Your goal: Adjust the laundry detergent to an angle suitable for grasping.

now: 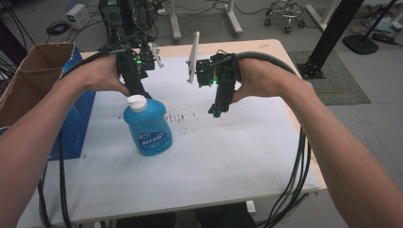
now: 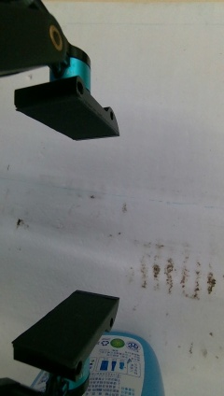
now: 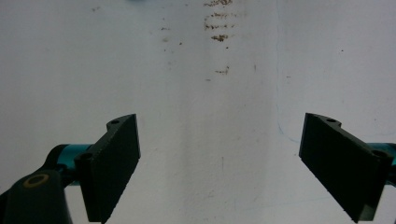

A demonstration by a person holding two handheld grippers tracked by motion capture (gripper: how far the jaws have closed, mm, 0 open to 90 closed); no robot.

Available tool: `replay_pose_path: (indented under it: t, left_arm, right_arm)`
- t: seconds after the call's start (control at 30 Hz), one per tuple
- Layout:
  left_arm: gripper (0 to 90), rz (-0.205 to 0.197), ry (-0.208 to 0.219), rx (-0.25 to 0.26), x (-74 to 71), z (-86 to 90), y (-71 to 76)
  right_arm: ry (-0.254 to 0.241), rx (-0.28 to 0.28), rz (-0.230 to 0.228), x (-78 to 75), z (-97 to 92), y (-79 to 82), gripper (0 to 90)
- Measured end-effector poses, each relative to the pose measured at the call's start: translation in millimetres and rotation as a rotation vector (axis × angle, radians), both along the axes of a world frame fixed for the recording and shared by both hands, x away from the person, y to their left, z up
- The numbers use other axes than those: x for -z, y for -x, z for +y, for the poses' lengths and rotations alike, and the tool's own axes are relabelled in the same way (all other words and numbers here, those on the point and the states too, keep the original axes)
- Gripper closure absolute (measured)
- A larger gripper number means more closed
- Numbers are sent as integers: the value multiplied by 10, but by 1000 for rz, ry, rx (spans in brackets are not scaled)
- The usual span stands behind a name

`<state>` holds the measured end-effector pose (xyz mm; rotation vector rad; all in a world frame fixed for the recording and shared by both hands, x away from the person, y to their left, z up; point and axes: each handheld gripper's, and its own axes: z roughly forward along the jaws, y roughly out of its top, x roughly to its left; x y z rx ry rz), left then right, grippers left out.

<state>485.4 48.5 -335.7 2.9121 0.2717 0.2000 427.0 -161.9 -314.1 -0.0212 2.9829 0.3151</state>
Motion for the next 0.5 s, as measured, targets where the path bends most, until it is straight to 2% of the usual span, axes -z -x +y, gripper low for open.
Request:
replay_pose_path:
  t: [0.37, 0.5]
  left_arm:
    - [159, -2, 11, -9, -1, 34, -45]
    - [159, -6, -17, -14, 11, 3, -9]
  right_arm:
    - [15, -13, -10, -1, 11, 36, 116]
    - [18, -17, -12, 3, 12, 59, 117]
